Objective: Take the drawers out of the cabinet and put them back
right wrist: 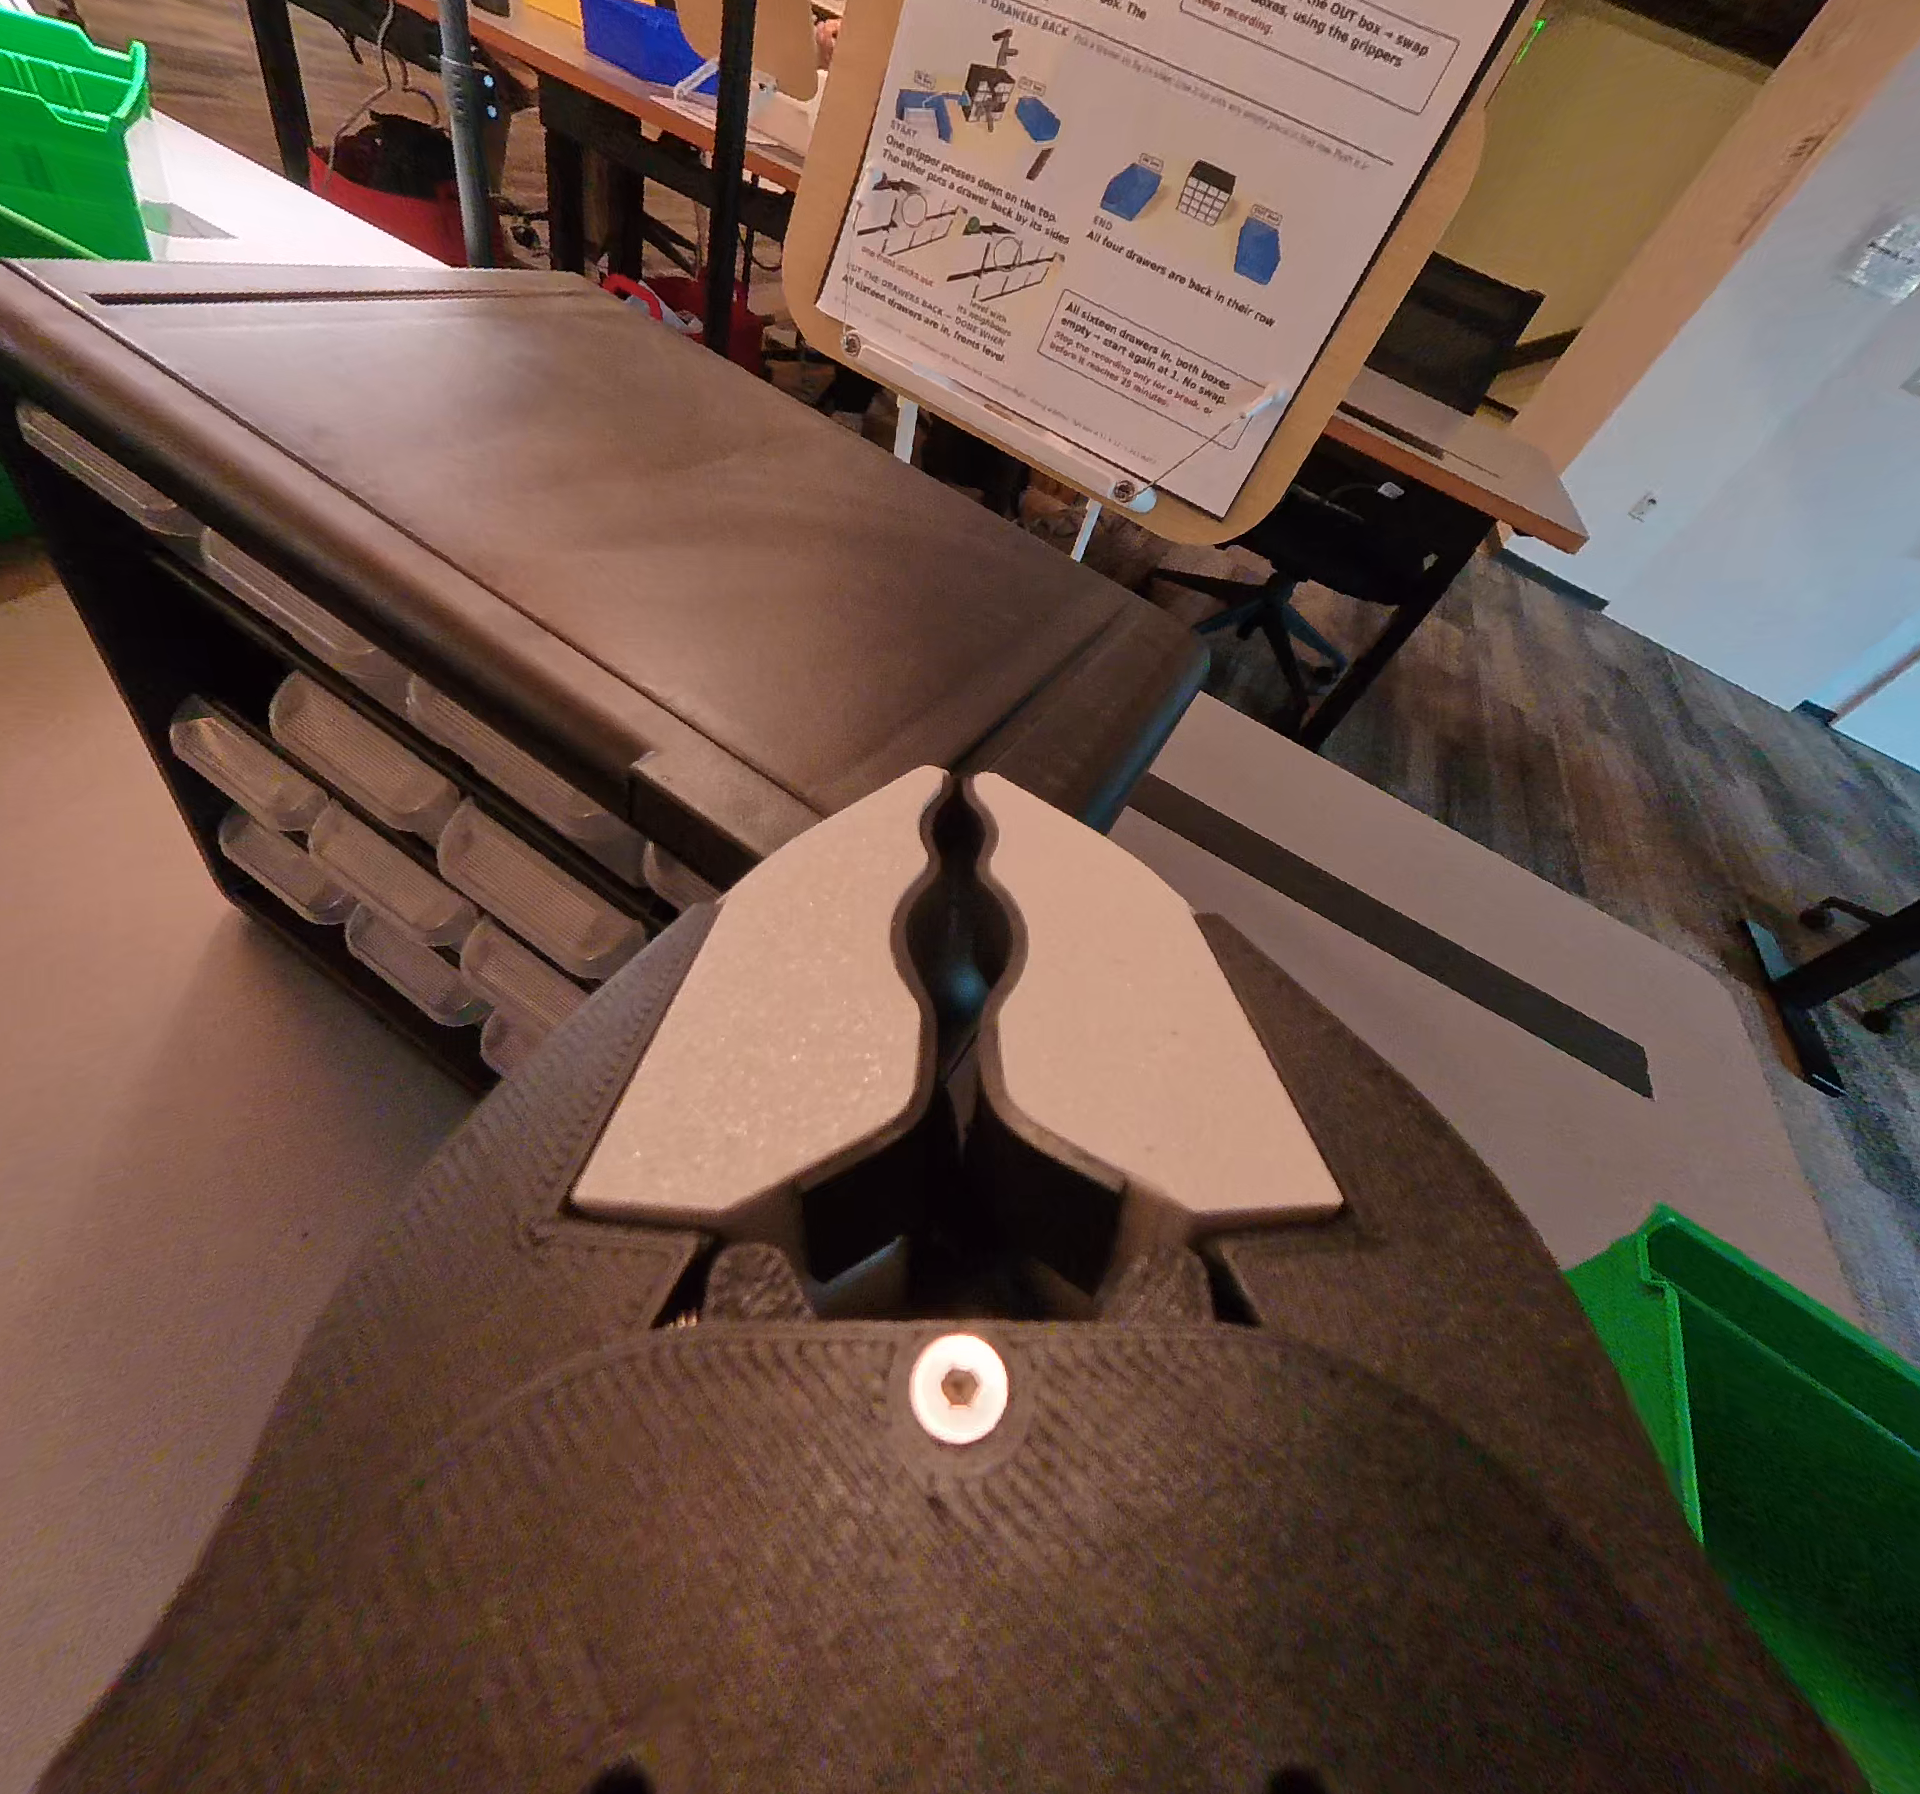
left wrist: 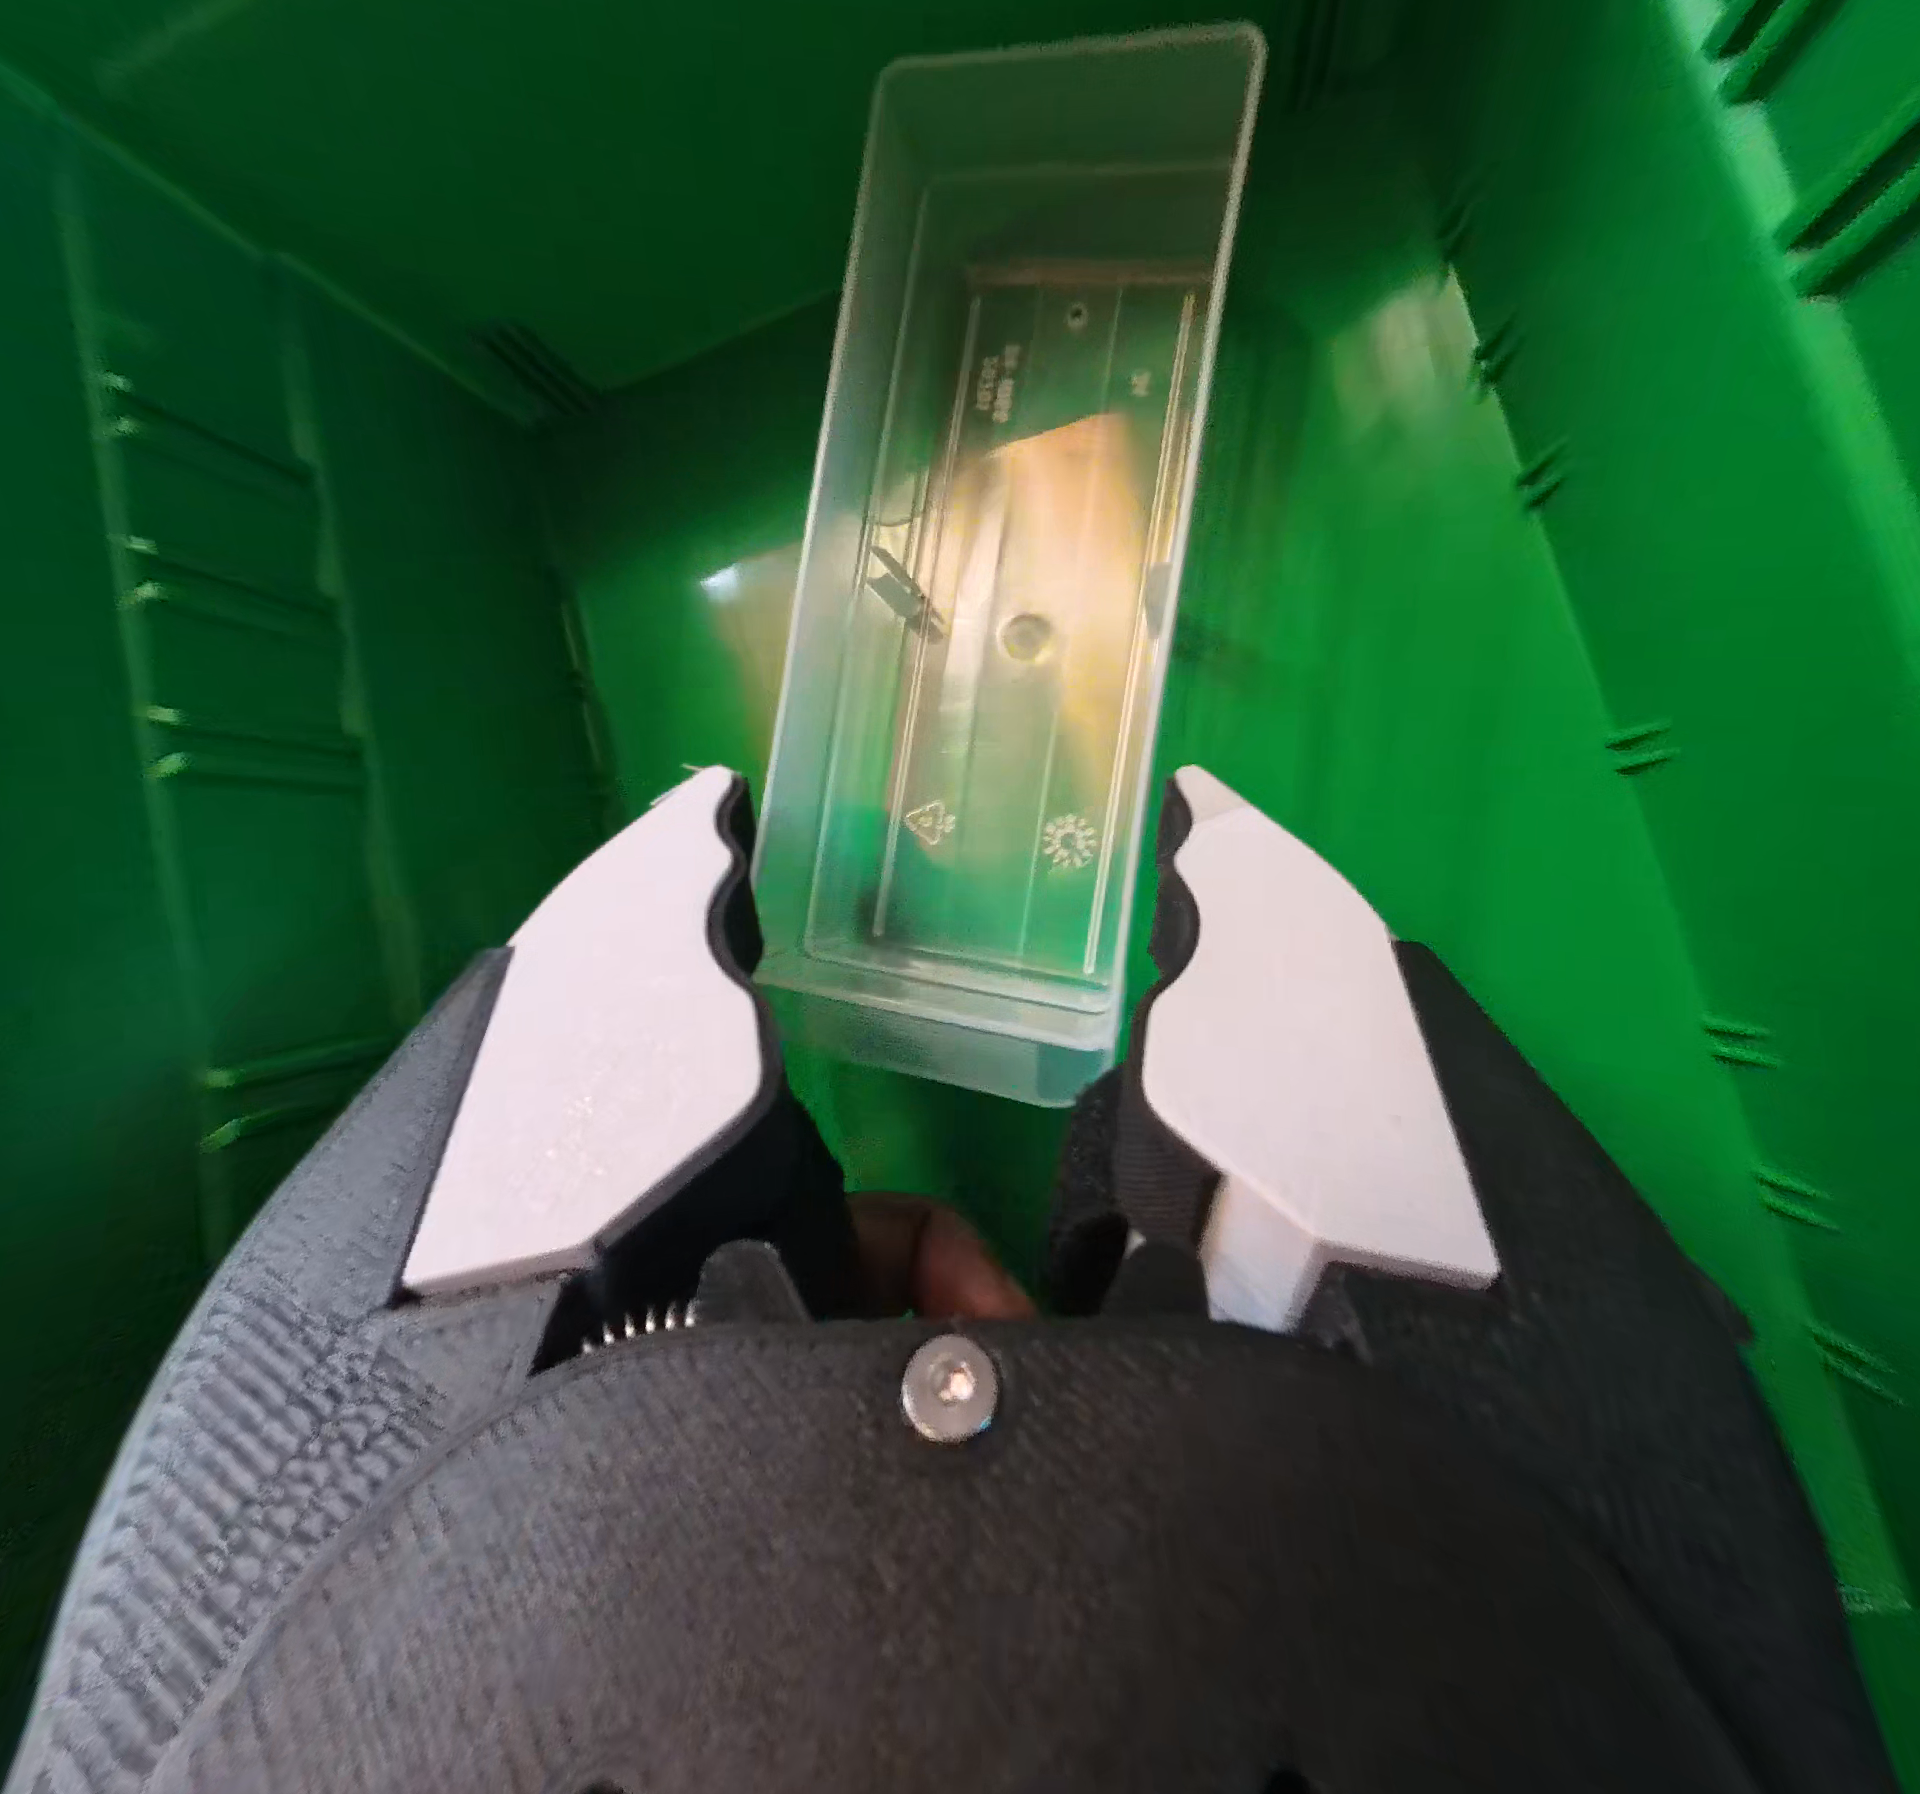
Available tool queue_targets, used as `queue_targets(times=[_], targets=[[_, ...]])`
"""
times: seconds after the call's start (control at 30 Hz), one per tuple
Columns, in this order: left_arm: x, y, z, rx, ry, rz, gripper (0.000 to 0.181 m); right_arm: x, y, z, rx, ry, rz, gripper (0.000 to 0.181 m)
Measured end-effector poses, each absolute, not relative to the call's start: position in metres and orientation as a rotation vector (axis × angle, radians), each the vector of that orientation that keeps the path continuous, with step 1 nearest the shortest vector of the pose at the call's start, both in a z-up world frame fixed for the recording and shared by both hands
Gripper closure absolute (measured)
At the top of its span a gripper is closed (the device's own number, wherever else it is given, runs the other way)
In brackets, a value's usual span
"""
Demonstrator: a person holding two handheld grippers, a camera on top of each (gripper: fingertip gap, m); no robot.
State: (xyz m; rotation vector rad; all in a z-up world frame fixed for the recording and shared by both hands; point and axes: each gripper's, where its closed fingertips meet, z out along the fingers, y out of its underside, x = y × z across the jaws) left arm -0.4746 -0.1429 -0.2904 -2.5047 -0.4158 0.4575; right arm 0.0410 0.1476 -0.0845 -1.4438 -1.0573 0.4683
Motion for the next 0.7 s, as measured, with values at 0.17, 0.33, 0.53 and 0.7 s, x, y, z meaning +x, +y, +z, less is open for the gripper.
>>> queue_targets(times=[0.17,0.33,0.53,0.7], targets=[[-0.472,-0.144,-0.289,-2.461,-0.408,0.451,0.112,0.041,0.148,-0.085,-1.444,-1.056,0.467,0.181],[-0.465,-0.153,-0.289,-2.49,-0.433,0.457,0.112,0.041,0.148,-0.085,-1.444,-1.058,0.457,0.181],[-0.446,-0.168,-0.277,-2.552,-0.306,0.442,0.114,0.041,0.148,-0.085,-1.444,-1.062,0.455,0.181],[-0.442,-0.175,-0.254,-2.487,-0.001,0.584,0.116,0.041,0.148,-0.085,-1.442,-1.057,0.469,0.181]])
